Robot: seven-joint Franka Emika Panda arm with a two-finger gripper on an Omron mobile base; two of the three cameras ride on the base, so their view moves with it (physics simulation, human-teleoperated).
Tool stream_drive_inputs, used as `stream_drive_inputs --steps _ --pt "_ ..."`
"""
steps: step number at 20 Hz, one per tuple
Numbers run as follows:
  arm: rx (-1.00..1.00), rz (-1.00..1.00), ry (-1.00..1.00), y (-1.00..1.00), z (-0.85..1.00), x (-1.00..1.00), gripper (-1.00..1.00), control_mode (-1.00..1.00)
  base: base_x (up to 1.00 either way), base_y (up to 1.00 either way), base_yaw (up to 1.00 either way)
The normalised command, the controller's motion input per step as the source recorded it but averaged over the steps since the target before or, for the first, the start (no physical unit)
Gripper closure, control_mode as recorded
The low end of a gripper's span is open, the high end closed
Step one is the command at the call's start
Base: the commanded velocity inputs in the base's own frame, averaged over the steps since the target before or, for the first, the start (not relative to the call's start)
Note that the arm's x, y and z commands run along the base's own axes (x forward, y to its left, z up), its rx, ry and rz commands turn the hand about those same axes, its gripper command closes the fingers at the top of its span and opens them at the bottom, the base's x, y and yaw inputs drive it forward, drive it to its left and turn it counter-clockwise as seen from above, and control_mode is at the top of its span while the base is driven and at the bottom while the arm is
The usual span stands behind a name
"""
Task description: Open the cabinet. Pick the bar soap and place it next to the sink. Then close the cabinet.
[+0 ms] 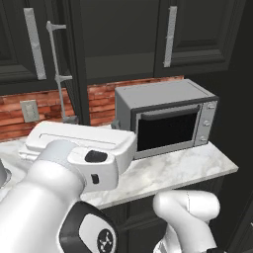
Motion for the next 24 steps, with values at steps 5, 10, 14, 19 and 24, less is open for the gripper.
stream_drive_inputs --steps 5,10,14,19,24 --pt "0.0 -0.26 0.0 0.31 0.0 0.15 -1.0 -1.0 0.0 0.0 0.0" --pt "0.0 -0.21 0.0 0.27 0.0 0.15 -1.0 -1.0 0.0 0.0 0.0" --pt "0.0 -0.07 0.0 0.19 -0.1 0.0 -1.0 -1.0 0.0 0.0 0.0" --pt "0.0 0.0 0.01 0.21 -0.25 0.0 -1.0 -1.0 0.0 0.0 0.0" --pt "0.0 0.0 0.11 0.2 -0.31 0.23 -1.0 -1.0 0.0 0.0 0.0"
